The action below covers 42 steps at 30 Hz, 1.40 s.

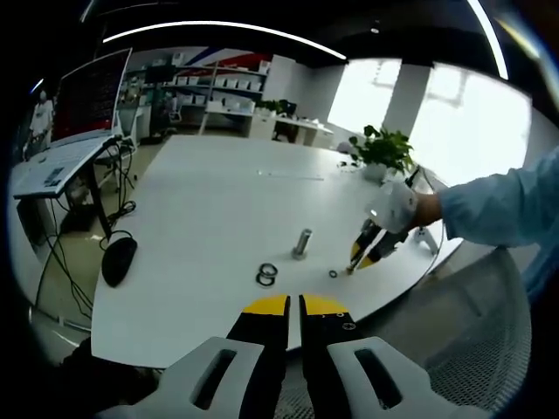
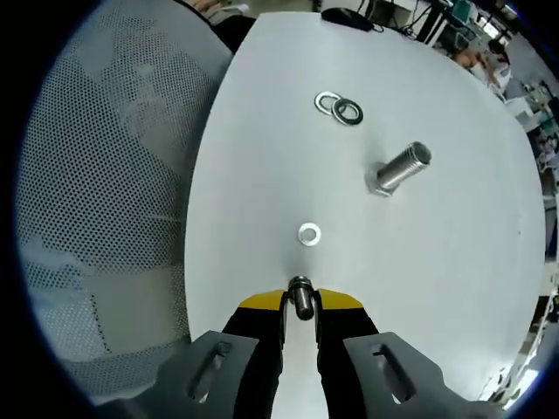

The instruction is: Place the washer onto the threaded stud by aligning its center hole with the stud, sliding it down to the base, and recovering from edge contact or off-axis alignment until the washer reaches the visible bottom stop.

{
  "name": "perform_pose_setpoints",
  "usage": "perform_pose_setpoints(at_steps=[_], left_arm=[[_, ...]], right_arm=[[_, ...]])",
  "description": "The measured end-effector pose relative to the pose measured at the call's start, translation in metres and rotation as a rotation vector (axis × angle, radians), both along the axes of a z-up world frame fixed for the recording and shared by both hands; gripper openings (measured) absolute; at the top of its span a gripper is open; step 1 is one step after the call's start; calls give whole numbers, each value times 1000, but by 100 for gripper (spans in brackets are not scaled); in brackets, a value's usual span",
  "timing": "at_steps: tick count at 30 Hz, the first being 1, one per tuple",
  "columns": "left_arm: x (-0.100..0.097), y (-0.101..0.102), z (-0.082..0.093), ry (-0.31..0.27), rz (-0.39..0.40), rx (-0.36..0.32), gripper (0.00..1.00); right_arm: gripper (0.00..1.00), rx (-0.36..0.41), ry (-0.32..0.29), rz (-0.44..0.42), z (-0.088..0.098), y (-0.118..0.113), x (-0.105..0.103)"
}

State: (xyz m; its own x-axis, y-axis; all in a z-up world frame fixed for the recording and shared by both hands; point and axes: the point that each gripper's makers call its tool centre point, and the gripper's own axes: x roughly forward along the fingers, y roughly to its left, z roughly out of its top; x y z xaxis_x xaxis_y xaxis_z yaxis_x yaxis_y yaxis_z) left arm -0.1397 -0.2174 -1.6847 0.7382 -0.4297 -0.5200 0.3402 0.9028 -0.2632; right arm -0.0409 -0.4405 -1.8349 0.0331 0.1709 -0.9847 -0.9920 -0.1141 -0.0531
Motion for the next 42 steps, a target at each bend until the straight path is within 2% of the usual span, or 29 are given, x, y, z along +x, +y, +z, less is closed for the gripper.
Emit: perform_pose_setpoints(at_steps=[7,20,22,23,26,34,42], left_arm=[[0,1,0,-3,5,1,2],[0,1,1,-7,7,4,2],[1,1,1,-9,8,2,2],[0,1,1,-9,8,2,2],[0,1,1,-8,7,4,2],[0,1,0,-3,3,8,2],[-1,0,0,-1,-2,9,2]], right_arm=[[14,-6,11,-31,-8,-4,1],[14,-33,0,3,-11,-4,2],[17,-34,-12,16,-11,-3,3],[21,-34,-20,19,-10,-3,4],[29,-27,-24,5,-7,0,4],[30,40,-19,-17,15,15,3],[30,62,-28,-12,22,21,6]])
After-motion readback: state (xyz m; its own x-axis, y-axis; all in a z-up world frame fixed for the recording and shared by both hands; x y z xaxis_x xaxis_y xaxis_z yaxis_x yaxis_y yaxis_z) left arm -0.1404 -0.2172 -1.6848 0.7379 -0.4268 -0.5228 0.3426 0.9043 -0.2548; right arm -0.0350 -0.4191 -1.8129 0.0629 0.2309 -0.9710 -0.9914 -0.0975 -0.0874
